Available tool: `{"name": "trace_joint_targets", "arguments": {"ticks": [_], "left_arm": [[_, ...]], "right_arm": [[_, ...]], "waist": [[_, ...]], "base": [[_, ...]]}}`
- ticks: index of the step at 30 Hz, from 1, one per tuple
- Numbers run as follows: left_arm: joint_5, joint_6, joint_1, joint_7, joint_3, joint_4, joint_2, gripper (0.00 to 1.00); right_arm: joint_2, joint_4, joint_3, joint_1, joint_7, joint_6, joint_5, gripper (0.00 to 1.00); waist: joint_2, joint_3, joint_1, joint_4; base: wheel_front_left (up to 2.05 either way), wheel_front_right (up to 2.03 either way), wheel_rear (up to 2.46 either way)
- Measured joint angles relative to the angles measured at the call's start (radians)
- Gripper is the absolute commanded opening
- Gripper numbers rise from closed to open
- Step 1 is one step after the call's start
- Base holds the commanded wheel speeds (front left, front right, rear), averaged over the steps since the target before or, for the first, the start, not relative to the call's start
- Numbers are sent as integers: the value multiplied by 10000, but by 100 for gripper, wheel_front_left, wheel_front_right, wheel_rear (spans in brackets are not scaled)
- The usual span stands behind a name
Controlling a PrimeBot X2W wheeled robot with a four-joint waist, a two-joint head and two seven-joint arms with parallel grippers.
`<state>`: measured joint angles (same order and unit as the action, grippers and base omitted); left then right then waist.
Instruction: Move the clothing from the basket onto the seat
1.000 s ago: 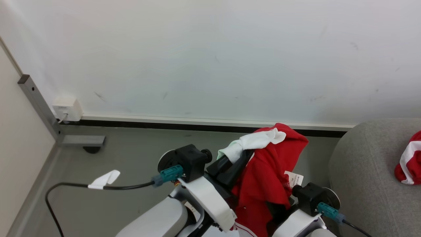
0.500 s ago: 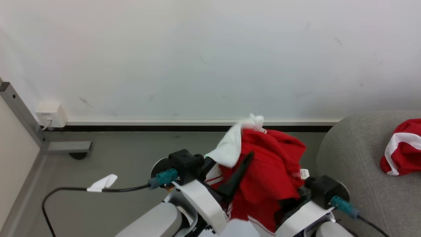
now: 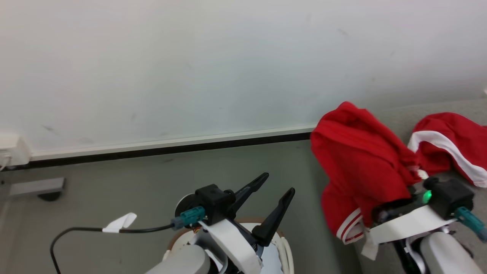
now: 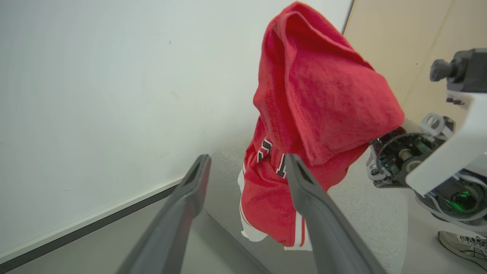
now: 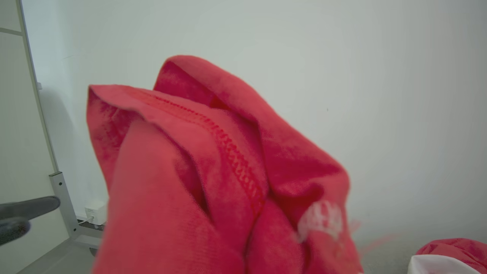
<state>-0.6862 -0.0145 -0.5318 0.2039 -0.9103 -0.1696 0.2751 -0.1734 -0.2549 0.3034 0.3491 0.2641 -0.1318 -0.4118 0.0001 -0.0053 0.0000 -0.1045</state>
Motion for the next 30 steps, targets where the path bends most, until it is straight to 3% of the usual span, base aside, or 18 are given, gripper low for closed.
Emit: {"name": "trace_joint_targets", "arguments": {"ticks": [14, 24, 30], "left_arm": [[324, 148, -73, 351, 25, -228, 56, 100], [612, 320, -168, 439, -211, -616, 4, 100], [677, 360, -231, 499, -255, -794, -94, 100]], "right_arm": [[-639, 1737, -1848, -505, -23, 0, 639, 0], [-431, 2301, -2105, -888, -151, 0, 692, 0], [-410, 2470, -2222, -1018, -151, 0, 692, 0]], "waist": [[0, 512, 0, -2084], [0, 912, -1, -3619], [0, 1132, -1, -4068]], "base": [[0, 0, 0], [0, 0, 0], [0, 0, 0]]}}
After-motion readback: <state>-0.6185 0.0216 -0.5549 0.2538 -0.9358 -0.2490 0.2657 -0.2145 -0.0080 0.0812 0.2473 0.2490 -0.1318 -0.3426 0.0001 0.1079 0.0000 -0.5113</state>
